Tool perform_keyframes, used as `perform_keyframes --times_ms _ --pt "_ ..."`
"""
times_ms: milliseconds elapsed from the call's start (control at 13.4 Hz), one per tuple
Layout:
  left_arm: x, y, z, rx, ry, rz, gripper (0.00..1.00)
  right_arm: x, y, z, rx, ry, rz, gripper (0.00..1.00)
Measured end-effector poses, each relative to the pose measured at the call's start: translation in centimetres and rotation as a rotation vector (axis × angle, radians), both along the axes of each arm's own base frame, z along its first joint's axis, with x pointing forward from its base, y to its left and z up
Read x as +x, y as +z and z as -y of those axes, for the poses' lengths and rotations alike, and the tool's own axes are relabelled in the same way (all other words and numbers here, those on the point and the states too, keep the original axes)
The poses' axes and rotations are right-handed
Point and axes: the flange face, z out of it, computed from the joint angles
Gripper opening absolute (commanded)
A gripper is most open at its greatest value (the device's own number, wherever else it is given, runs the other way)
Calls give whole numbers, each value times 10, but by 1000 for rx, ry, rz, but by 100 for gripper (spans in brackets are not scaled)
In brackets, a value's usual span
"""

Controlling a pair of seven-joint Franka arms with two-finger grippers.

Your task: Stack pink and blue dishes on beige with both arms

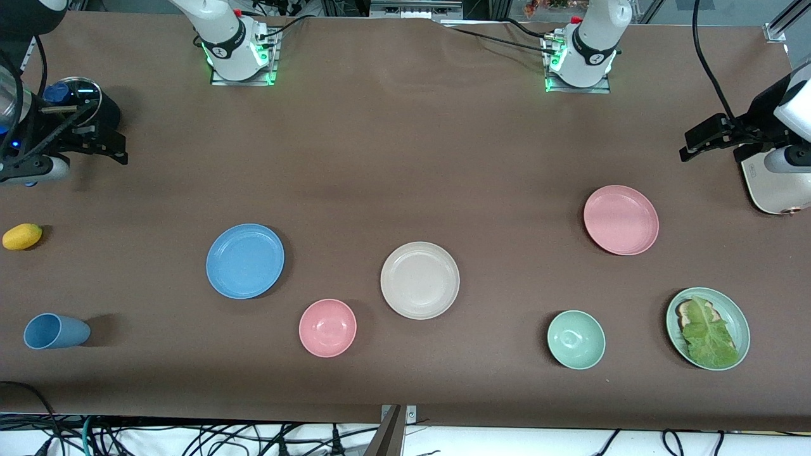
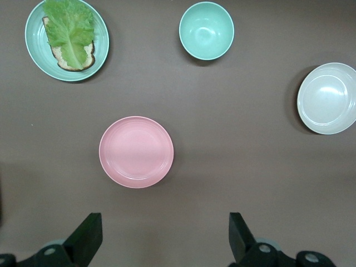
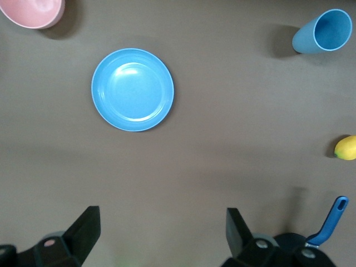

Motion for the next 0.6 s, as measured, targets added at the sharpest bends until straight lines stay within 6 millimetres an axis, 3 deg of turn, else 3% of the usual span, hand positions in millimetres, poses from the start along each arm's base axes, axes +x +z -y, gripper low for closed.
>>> perform_keyframes --times_ms 598 --pt "0 0 -2 0 8 0 100 -2 -7 -3 -5 1 -44 100"
